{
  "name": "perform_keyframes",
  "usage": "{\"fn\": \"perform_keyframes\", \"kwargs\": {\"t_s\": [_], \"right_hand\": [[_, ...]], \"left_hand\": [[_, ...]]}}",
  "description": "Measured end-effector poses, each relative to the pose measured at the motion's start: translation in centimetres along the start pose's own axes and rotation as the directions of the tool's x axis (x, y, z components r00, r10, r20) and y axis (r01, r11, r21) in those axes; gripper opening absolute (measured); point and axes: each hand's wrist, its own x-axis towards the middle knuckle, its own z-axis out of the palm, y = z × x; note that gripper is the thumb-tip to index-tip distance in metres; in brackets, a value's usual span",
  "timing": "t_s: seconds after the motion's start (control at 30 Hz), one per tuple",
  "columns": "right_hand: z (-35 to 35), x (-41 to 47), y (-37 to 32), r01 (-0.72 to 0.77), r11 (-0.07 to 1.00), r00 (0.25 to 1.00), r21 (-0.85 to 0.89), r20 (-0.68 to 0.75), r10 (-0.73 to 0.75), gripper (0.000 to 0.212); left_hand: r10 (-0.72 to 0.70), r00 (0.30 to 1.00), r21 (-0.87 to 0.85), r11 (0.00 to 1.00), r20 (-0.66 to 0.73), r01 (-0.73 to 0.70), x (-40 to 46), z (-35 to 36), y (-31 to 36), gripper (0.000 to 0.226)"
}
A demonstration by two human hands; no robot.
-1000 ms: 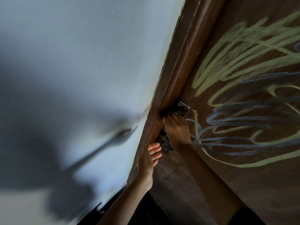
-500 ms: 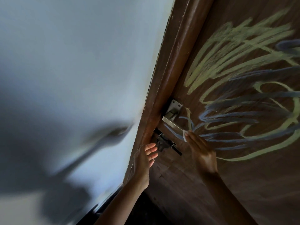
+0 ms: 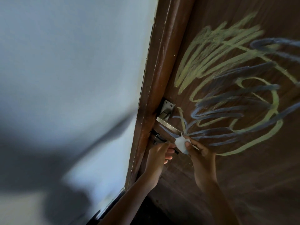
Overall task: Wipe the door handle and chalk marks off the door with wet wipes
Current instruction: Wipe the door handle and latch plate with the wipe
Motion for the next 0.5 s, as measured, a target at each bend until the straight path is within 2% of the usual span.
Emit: {"fn": "perform_keyframes", "kwargs": {"t_s": [0.13,0.23,0.3,0.37,0.43,0.5], "right_hand": [[-0.2,-1.3,-1.0,-0.011,0.999,0.999,0.031,0.051,0.010,0.028],[-0.5,-1.7,-1.8,0.017,1.000,1.000,0.019,0.021,-0.017,0.024],[-0.7,-1.9,-2.2,0.026,0.999,0.999,0.029,-0.042,-0.025,0.019],[-1.0,-2.0,-2.7,0.003,0.995,0.991,0.103,-0.136,0.011,0.015],[-1.4,-2.1,-3.2,-0.071,0.965,0.973,0.253,-0.195,0.122,0.014],[-1.9,-2.0,-3.4,-0.140,0.898,0.954,0.416,-0.187,0.235,0.014]], "left_hand": [[0.139,0.989,0.055,0.988,0.042,-0.141,-0.5,1.0,1.4,0.025],[0.197,0.974,0.107,0.972,0.113,-0.209,-1.0,1.3,2.2,0.017],[0.184,0.975,0.058,0.980,0.126,-0.192,-1.1,1.5,2.6,0.013],[0.124,0.989,-0.046,0.992,0.083,-0.120,-1.1,1.8,3.0,0.012],[0.021,1.000,-0.205,0.979,0.010,-0.019,-0.8,1.9,2.9,0.011],[-0.032,0.999,-0.316,0.948,0.001,0.031,-0.8,1.9,2.7,0.003]]}}
